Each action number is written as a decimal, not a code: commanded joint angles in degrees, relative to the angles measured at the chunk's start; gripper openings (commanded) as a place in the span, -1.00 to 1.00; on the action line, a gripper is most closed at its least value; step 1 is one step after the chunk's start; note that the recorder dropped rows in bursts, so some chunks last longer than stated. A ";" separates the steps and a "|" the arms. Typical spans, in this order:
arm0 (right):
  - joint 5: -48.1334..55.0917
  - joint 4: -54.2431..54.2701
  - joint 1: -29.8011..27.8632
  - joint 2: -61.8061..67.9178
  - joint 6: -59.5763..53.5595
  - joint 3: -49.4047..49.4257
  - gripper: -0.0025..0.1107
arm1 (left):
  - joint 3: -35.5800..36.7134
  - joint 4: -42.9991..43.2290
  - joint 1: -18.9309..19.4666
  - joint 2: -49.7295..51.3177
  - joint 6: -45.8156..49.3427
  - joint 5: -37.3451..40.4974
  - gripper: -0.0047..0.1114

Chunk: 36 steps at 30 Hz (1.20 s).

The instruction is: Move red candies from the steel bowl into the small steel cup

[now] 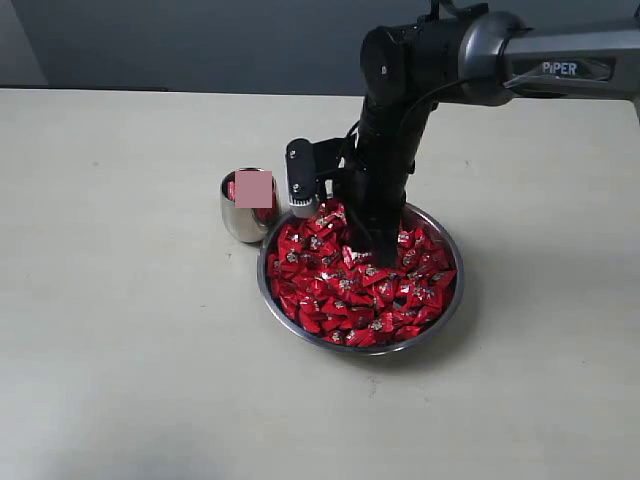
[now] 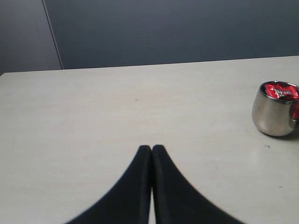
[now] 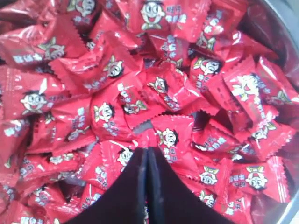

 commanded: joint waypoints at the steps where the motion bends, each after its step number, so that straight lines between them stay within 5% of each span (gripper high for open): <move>1: -1.05 -2.94 -0.15 -0.17 -2.19 -0.39 -0.97 | 0.22 0.04 -0.44 -0.26 -0.15 -0.10 -0.91; 26: -2.67 -2.90 -0.15 5.76 -2.76 -5.19 -0.97 | 0.22 0.04 -0.44 -0.26 -0.15 -0.10 -0.91; 36: 3.18 -7.01 -0.15 5.65 8.51 -5.60 -0.97 | 0.22 0.04 -0.44 -0.26 -0.15 -0.10 -0.91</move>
